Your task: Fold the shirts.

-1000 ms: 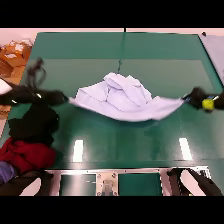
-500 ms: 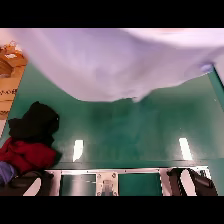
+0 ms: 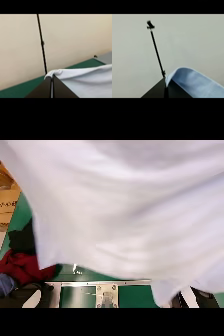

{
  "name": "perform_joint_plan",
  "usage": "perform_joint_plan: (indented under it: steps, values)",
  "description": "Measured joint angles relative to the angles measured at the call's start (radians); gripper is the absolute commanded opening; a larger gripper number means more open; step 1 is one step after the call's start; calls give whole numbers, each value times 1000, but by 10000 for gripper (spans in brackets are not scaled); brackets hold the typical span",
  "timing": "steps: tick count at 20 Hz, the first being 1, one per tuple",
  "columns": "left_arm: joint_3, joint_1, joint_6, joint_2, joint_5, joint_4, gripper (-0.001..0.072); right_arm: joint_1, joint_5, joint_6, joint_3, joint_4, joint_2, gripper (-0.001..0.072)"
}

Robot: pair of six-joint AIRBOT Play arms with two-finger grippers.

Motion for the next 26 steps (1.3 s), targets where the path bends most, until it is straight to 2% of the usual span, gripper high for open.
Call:
perform_joint_plan:
  steps: [5,9,13,14,15,16,17,18,20,21,22,23,26]
  values:
    - [-182,-37,37,-267,21,-63,23,43,12,-129,-198,97,-240,14]
    - [-235,-71,56,-513,143,-91,23,106,-27,-191,-259,126,-509,14]
    - [-249,-81,59,-685,254,-125,24,140,-63,-225,-234,151,-743,16]
    - [-250,-82,61,-720,267,-134,102,144,-69,-232,-227,158,-785,125]
    - [-251,-84,62,-748,276,-139,539,148,-69,-237,-223,163,-818,305]
    - [-252,-84,62,-776,282,-145,703,150,-63,-240,-221,162,-848,329]
    - [-253,-83,58,-804,280,-145,693,148,-50,-240,-219,158,-870,262]
    - [-254,-79,52,-823,274,-146,693,138,-37,-237,-216,154,-883,80]
    - [-253,-57,33,-843,247,-148,692,97,19,-223,-214,137,-899,13]
    - [-253,-37,21,-848,223,-143,649,66,60,-220,-214,136,-900,13]
    - [-250,-9,7,-848,185,-142,318,32,104,-219,-218,133,-895,12]
    - [-248,18,1,-848,142,-143,27,-3,153,-216,-231,120,-885,12]
    - [-246,107,-10,-847,-27,-141,23,-114,261,-211,-357,44,-793,13]
